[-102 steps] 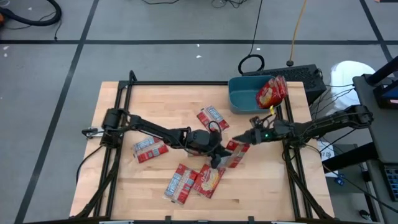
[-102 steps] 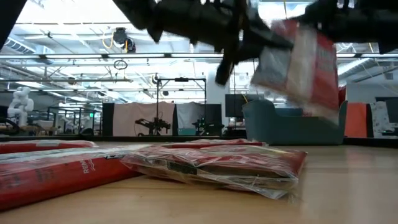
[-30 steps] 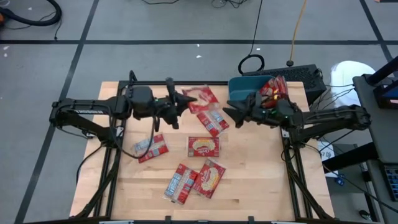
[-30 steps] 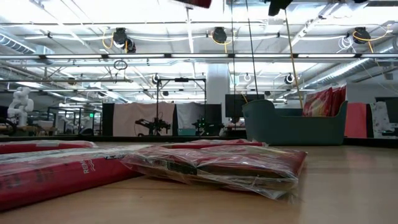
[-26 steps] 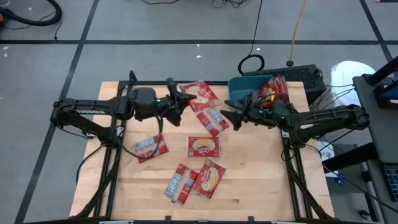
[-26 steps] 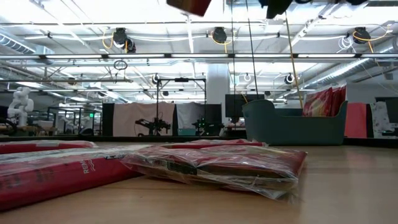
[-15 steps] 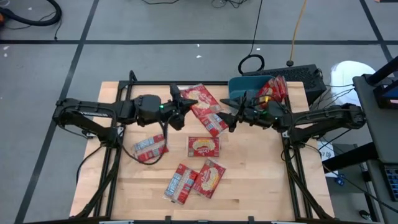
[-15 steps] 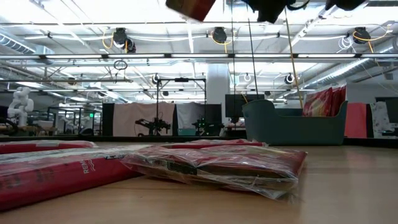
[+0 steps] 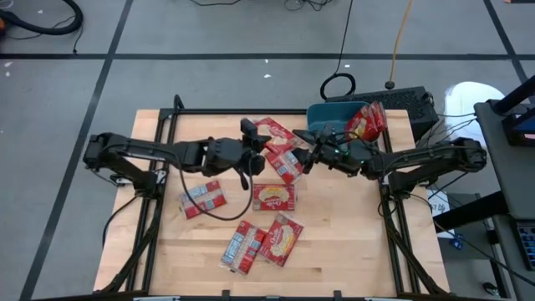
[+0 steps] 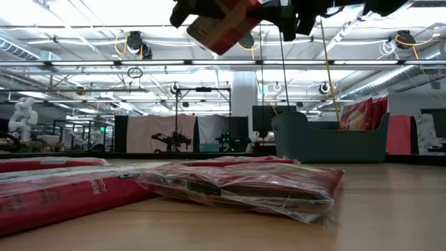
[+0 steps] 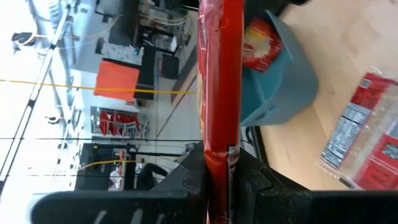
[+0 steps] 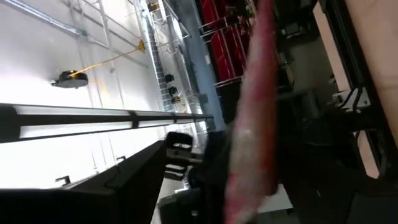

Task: Sort popcorn bags into baskets
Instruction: Put the popcorn bag into the blue bin

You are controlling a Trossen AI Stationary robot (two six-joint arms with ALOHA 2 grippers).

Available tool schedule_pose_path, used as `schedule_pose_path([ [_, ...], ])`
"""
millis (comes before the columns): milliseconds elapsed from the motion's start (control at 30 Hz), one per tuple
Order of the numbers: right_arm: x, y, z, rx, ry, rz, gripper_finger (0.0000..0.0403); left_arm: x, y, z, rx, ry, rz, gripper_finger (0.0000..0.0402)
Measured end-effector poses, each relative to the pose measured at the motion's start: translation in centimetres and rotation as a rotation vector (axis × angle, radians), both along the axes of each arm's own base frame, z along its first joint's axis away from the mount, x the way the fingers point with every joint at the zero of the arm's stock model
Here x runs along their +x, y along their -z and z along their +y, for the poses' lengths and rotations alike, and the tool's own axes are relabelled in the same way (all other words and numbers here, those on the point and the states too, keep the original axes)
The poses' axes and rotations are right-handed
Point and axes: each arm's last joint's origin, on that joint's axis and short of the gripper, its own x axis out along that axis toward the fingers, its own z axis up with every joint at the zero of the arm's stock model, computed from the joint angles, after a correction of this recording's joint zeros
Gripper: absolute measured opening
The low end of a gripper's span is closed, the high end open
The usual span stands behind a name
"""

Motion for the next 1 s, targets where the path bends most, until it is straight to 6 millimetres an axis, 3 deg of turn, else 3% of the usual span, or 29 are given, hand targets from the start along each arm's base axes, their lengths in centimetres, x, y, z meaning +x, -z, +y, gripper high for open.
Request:
schedule_pose_path([
  [300,0.5,1.0,0.0,0.008,0.0,0.061,0.0218,1.3,1.8,0.0,0.023,-0.002,0.069,0.0042],
  [800,0.6,2.1,0.0,-0.006,-0.027,0.183,0.007,1.3,1.8,-0.1,0.044,-0.005,0.078,0.0042],
  [1000,0.6,2.2,0.0,-0.03,-0.025,0.202,0.0024,1.3,1.8,-0.2,-0.034,-0.034,0.025,0.0042],
])
